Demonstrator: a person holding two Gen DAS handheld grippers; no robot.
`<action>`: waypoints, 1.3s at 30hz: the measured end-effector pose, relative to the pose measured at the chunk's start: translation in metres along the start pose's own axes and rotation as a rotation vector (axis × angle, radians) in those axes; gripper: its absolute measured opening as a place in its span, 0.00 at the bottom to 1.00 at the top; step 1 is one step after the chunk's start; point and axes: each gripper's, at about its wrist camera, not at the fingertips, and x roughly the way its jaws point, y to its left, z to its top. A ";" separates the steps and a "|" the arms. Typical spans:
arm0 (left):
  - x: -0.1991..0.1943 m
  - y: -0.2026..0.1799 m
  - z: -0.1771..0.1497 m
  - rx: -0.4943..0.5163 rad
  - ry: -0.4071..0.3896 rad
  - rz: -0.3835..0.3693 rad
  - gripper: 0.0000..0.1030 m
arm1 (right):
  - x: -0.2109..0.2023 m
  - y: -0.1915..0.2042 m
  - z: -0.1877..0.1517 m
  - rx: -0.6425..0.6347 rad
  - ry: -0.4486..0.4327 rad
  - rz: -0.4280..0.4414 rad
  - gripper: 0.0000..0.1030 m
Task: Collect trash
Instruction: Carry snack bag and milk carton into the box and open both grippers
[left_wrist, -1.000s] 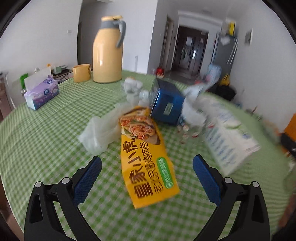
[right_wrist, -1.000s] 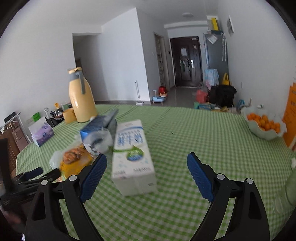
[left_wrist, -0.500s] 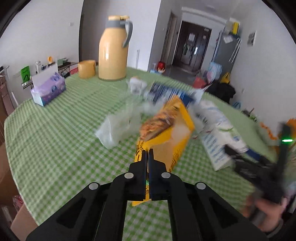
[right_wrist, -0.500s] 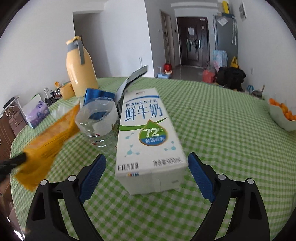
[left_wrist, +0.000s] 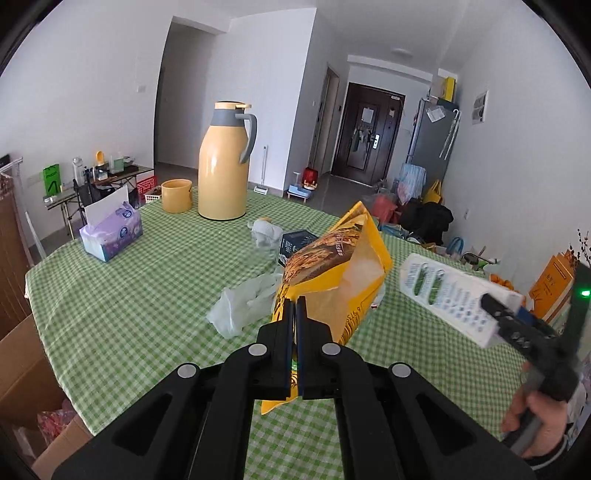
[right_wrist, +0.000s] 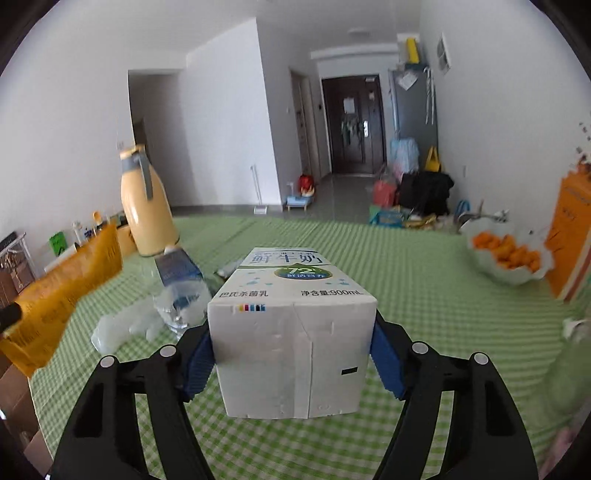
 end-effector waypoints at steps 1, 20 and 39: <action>-0.003 -0.001 0.000 -0.003 -0.005 -0.004 0.00 | -0.005 -0.003 0.001 0.004 -0.006 -0.002 0.68; -0.149 0.171 -0.017 -0.179 -0.097 0.438 0.00 | -0.034 0.235 0.009 -0.309 -0.016 0.573 0.68; -0.232 0.367 -0.121 -0.455 0.115 0.792 0.00 | -0.004 0.565 -0.118 -0.881 0.479 0.897 0.69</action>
